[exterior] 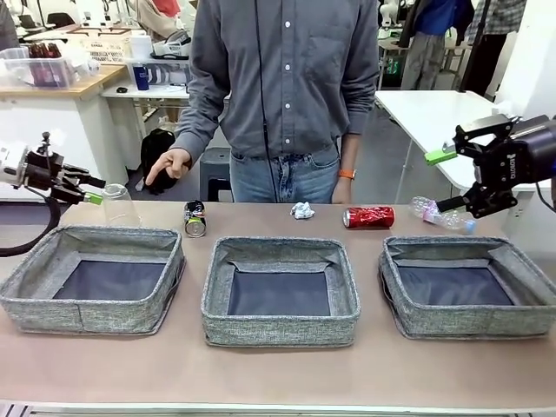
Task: Sort the waste into the appropriate baskets.
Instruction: Pick up the waste item pointed out by the person.
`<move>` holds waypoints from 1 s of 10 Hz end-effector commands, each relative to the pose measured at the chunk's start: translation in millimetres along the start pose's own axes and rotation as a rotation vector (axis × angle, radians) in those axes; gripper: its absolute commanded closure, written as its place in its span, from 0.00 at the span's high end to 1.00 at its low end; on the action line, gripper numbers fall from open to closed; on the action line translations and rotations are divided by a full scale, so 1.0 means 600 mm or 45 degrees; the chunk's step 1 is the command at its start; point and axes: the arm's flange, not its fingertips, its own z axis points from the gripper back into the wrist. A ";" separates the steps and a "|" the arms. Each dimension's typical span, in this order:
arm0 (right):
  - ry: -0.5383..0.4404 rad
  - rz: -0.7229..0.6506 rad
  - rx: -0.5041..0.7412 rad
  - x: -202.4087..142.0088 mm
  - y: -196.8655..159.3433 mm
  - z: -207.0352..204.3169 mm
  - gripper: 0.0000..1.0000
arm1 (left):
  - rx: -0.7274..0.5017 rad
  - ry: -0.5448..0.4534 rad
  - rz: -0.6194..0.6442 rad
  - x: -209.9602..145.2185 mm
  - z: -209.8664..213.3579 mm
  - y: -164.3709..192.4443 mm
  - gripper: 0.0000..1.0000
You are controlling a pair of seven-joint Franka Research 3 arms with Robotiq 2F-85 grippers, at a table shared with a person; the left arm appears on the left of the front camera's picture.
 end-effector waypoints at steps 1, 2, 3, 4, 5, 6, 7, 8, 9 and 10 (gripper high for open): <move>0.005 -0.002 -0.007 0.002 0.005 0.000 1.00 | -0.007 -0.004 0.027 -0.008 -0.016 -0.004 1.00; 0.005 -0.002 -0.007 0.002 0.005 0.000 1.00 | -0.025 -0.008 0.030 -0.012 -0.023 -0.005 1.00; 0.005 -0.002 -0.007 0.002 0.005 0.000 1.00 | -0.015 0.004 0.017 -0.010 -0.033 -0.009 1.00; 0.005 -0.002 -0.007 0.002 0.005 0.000 1.00 | -0.035 -0.020 0.010 -0.009 -0.040 -0.011 1.00; 0.005 -0.002 -0.007 0.002 0.005 0.000 1.00 | -0.060 -0.048 0.010 -0.005 -0.051 -0.014 1.00; 0.005 -0.002 -0.007 0.002 0.005 0.000 1.00 | -0.077 -0.067 0.017 -0.006 -0.062 -0.017 1.00; 0.005 -0.002 -0.007 0.002 0.005 0.000 1.00 | -0.099 -0.061 0.003 -0.005 -0.077 -0.023 1.00; 0.005 -0.002 -0.007 0.002 0.005 0.000 1.00 | -0.122 -0.087 0.005 -0.003 -0.092 -0.027 1.00; 0.005 -0.002 -0.007 0.002 0.005 0.000 1.00 | -0.126 -0.091 -0.001 -0.001 -0.103 -0.031 1.00; 0.005 -0.002 -0.007 0.002 0.005 0.000 1.00 | -0.137 -0.122 0.002 0.002 -0.110 -0.035 1.00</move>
